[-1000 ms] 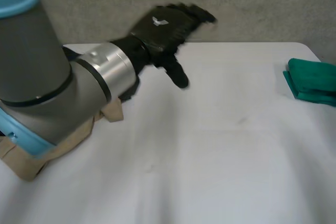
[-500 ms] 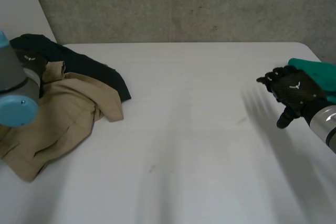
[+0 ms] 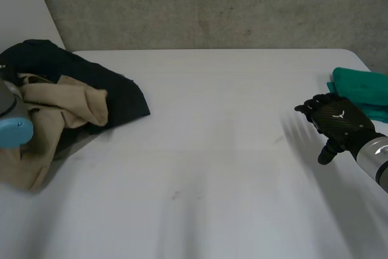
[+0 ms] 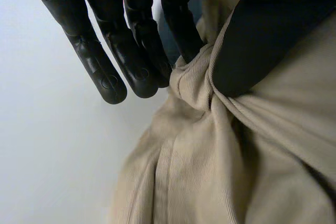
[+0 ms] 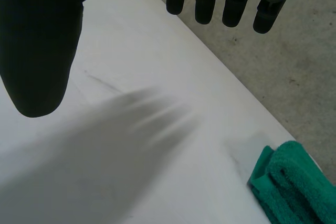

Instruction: Fold the laundry.

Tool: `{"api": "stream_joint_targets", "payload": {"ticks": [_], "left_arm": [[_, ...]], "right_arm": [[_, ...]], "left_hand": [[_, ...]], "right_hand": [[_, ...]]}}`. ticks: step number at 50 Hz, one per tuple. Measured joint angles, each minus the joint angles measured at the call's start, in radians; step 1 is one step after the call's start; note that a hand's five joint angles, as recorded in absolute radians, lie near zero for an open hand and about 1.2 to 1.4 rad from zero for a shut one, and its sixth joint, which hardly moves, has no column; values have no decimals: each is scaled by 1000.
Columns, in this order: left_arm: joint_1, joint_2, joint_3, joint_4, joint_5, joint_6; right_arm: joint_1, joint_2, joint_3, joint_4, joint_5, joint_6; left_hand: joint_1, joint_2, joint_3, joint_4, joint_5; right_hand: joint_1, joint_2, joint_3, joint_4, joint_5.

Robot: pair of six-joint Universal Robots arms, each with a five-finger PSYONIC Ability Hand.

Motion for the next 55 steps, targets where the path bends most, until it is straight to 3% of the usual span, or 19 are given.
{"api": "stream_joint_targets", "payload": {"ticks": [5, 15, 22, 28, 31, 34, 35, 36, 38, 47, 55], "left_arm": [[-75, 107, -19, -6, 0, -105], [-395, 305, 22, -98, 51, -353], [-599, 293, 52, -197, 128, -520], [-739, 161, 69, -288, 207, -657], [-770, 90, 82, -322, 216, -680], [-791, 8, 101, -372, 213, -687], [-798, -14, 107, -392, 211, -687], [-803, -29, 111, -409, 208, -686], [-810, -43, 118, -437, 201, -685], [-769, 171, 23, -400, 168, -685], [-715, 340, -197, -341, 166, -677]], "right_arm": [[0, -9, -1, 0, 2, 1], [-1, -58, -2, -7, 11, 14], [-2, -86, -8, -9, 25, 23], [-8, -92, -17, -8, 69, 41], [-12, -92, -22, -8, 81, 58], [-17, -92, -28, -5, 88, 84], [-18, -91, -31, -3, 89, 93], [-19, -91, -33, -1, 90, 100], [-20, -91, -38, 2, 91, 114], [-5, -91, -104, 92, 91, 147], [88, -65, -281, 334, 83, 173]], "left_hand": [[5, 5, 4, 0, 0], [21, 8, 7, 1, 0], [22, 10, 8, 1, 26], [22, 10, 8, 2, 26], [15, -14, -17, -21, 22], [-444, -457, -456, -471, -375], [-444, -457, -456, -471, -375], [-786, -785, -779, -801, -694], [-911, -948, -946, -960, -836], [-911, -960, -962, -980, -852], [-798, -877, -878, -883, -776]], "right_hand": [[0, 0, 0, 0, 0], [0, 0, 0, 0, 0], [0, 0, 0, 0, 0], [0, 0, 0, 0, 0], [0, 0, 0, 0, 0], [0, 0, 0, 0, 0], [0, 0, 0, 0, 0], [0, 0, 0, 0, 0], [0, 0, 0, 0, 0], [0, 0, 0, 0, 0], [0, 0, 0, 0, 0]]}}
